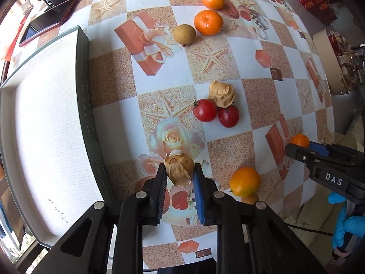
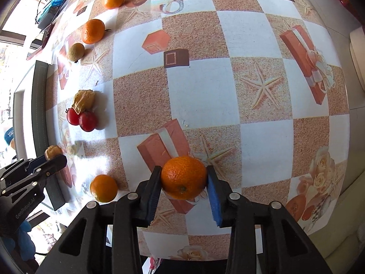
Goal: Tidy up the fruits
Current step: 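Close left gripper on the dried physalis while right gripper closes on the orange, then carry the physalis in left gripper and orange in right gripper over the white tray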
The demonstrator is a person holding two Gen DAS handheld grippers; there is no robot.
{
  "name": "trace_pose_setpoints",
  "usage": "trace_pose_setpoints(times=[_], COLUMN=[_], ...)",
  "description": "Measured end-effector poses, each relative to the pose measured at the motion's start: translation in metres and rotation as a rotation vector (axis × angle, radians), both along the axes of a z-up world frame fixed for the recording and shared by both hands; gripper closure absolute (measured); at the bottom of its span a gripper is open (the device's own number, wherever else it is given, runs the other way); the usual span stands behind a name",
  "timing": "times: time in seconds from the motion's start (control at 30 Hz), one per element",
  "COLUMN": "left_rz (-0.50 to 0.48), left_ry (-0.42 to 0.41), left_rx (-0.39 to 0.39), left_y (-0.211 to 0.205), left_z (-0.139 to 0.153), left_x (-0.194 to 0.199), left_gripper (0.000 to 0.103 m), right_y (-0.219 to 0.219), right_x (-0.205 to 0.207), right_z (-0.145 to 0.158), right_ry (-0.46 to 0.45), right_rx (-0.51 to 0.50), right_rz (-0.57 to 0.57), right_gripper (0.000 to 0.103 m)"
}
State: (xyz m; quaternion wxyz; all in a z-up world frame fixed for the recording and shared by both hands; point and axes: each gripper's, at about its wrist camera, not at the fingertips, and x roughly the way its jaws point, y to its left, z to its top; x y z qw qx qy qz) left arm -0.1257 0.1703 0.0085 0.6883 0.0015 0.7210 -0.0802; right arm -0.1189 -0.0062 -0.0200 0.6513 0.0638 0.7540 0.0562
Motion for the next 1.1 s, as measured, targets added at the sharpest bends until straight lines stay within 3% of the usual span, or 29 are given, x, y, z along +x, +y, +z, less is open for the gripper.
trace_pose_setpoints(times=[0.33,0.37,0.57,0.87,1.1], left_rz=[0.018,0.029,0.098,0.210,0.302], left_ry=[-0.061,-0.066,-0.108,-0.133,-0.121], left_rx=[0.010,0.010,0.007,0.041,0.070], left_y=[0.024,0.028,0.062,0.113,0.161], left_z=[0.035,0.052,0.074,0.073,0.067], left_x=[-0.013,-0.016,-0.024,-0.039,-0.058], left_gripper=[0.078,0.078,0.078,0.078,0.078], right_y=[-0.015,-0.005,0.022,0.090,0.167], right_x=[-0.004,-0.004,0.008,0.023,0.028], right_z=[0.026,0.024,0.044,0.066,0.076], right_ry=[-0.016,-0.020,-0.054,-0.094,-0.118], right_rx=[0.034,0.032,0.042,0.063,0.097], right_rz=[-0.003,0.005,0.076,0.238,0.371], right_gripper=[0.064,0.064,0.064,0.064,0.064])
